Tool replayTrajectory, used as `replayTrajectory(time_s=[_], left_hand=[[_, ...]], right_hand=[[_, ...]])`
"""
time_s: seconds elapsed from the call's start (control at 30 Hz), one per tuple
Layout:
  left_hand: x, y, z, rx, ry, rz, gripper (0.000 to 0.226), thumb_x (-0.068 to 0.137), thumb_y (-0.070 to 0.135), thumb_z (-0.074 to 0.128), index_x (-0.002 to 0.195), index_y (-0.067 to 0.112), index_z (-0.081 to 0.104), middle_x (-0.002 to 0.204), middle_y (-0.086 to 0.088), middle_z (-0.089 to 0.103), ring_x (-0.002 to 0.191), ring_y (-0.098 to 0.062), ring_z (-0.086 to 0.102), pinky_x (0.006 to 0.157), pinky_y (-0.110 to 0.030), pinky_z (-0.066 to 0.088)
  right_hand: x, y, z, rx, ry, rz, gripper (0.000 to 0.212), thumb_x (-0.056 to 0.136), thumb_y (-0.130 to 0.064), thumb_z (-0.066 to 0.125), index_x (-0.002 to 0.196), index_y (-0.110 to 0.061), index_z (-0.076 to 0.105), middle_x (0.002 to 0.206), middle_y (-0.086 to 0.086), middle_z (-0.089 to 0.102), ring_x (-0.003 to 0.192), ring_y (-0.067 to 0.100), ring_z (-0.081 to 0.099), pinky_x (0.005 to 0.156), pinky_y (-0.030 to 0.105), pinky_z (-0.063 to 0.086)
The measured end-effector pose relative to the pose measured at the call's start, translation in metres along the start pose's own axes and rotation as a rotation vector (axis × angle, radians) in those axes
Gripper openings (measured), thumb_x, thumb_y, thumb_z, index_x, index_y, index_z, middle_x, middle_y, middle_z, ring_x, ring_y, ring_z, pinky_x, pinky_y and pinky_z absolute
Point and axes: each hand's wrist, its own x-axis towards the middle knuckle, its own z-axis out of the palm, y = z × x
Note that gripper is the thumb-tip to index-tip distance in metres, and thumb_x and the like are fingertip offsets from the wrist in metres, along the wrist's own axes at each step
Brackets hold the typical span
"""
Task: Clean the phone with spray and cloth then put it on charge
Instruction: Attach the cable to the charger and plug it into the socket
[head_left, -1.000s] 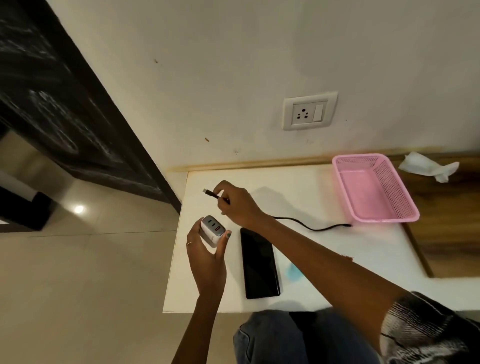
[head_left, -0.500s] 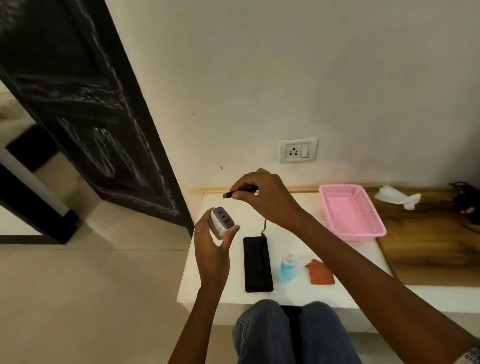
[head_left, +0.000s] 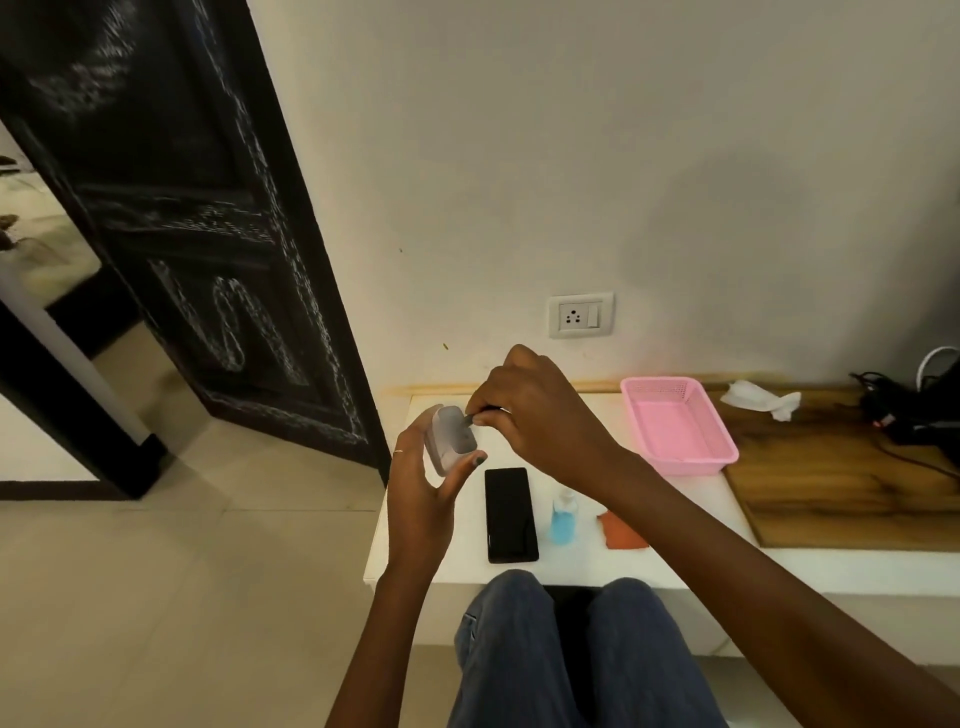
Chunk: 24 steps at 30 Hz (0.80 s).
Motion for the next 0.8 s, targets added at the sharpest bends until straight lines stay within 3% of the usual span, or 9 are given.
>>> replayTrajectory(time_s=[0.23,0.43,0.6,0.8], left_hand=[[-0.007,0.011,0.000,0.030,-0.062,0.008,0.068,0.076,0.035,0.068,0.136,0.017,0.041,0.138,-0.004,0.049,0.117,-0.011,0.047,0.097,-0.025,0.039],[-0.011,0.016,0.000,0.040,-0.109,0.019,0.074,0.070,0.048,0.063,0.135,0.021,0.041,0.137,-0.001,0.049,0.114,-0.007,0.044,0.094,-0.022,0.038],[-0.011,0.014,0.000,0.086,-0.153,0.045,0.075,0.070,0.051,0.064,0.135,0.023,0.041,0.139,0.001,0.048,0.116,-0.004,0.042,0.091,-0.014,0.034],[-0.011,0.013,-0.003,0.136,-0.197,0.039,0.075,0.069,0.053,0.064,0.135,0.025,0.042,0.139,0.002,0.048,0.114,-0.004,0.041,0.090,-0.018,0.036]], right_hand=[[-0.020,-0.005,-0.003,-0.108,0.031,-0.028,0.013,0.089,-0.011,0.061,0.094,-0.009,0.073,0.086,0.007,0.071,0.086,0.025,0.050,0.071,0.035,0.038],[-0.032,-0.004,-0.004,-0.145,0.080,0.043,0.015,0.080,-0.008,0.071,0.094,-0.007,0.073,0.089,0.009,0.073,0.087,0.028,0.056,0.071,0.032,0.039],[-0.035,-0.004,-0.001,-0.208,0.151,0.005,0.020,0.063,0.000,0.082,0.080,-0.008,0.074,0.073,0.005,0.072,0.073,0.026,0.059,0.061,0.033,0.047],[-0.040,0.000,0.002,-0.230,0.162,-0.012,0.022,0.061,0.004,0.082,0.077,-0.008,0.073,0.072,0.005,0.071,0.072,0.025,0.059,0.058,0.032,0.049]])
